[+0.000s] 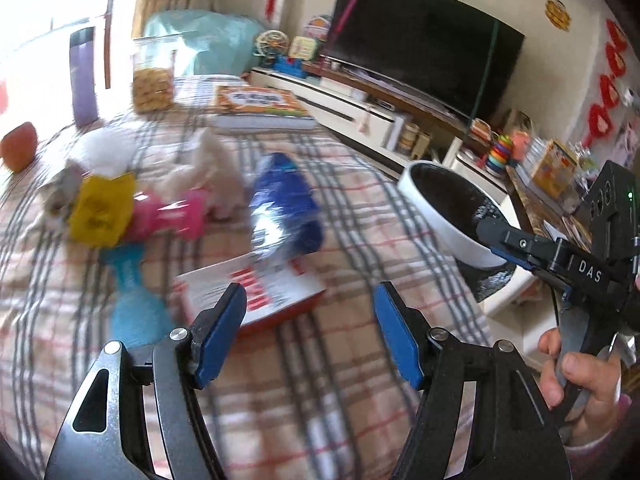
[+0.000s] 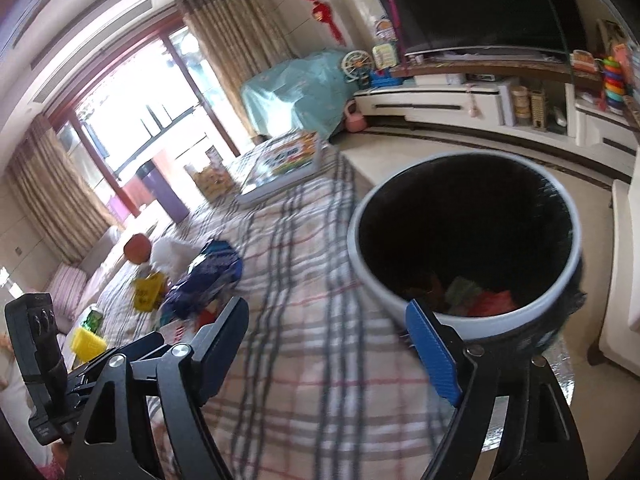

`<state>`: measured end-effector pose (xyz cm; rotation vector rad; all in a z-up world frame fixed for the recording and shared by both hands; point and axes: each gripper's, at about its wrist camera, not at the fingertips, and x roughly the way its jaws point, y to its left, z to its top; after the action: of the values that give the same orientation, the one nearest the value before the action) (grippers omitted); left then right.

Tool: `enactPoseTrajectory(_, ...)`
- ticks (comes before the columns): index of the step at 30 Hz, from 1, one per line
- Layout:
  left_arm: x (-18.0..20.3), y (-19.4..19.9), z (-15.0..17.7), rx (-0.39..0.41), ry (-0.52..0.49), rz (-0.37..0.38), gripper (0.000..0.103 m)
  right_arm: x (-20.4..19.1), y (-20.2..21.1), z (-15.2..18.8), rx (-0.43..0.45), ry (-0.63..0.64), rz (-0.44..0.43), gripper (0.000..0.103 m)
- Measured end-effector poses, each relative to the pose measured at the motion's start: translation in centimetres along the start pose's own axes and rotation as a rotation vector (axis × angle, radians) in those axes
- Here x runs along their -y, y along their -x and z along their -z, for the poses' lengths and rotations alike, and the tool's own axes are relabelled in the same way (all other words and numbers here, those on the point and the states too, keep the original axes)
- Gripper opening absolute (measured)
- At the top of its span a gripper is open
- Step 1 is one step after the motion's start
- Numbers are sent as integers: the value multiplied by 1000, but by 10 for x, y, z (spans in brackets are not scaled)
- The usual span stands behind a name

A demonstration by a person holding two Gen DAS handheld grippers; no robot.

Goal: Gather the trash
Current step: 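Grasp the blue hairbrush with the left tool while the right tool grasps the blue plastic bag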

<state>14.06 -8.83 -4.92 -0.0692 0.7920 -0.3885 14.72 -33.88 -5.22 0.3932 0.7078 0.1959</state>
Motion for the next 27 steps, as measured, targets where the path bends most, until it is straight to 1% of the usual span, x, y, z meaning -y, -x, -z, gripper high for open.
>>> enactPoseTrajectory(10,-64,19,13,13,113,-89,68,-48,-28,11,-59,51,-77,84)
enactPoseTrajectory(16,-94,22,16,10,163,-134,68,-69,-43,14,-90,56,-119,87)
enactPoseTrajectory(19,-104,20,17,2,186,-133,68,-76,-51,15,-104,55,-135,87)
enactPoseTrajectory(22,-106,16,16,-12,175,-111,69,-82,-57,17,-118,56,-147,87)
enactPoseTrajectory(23,-105,15,15,-16,167,-104,71,-83,-59,17,-122,55,-151,87)
enactPoseTrajectory(24,-104,12,14,-24,153,-95,76,-84,-62,17,-127,54,-154,87)
enactPoseTrajectory(25,-103,10,13,-37,137,-83,78,-83,-63,17,-130,52,-154,86)
enactPoseTrajectory(27,-102,6,13,-52,118,-78,79,-84,-67,16,-136,46,-155,87)
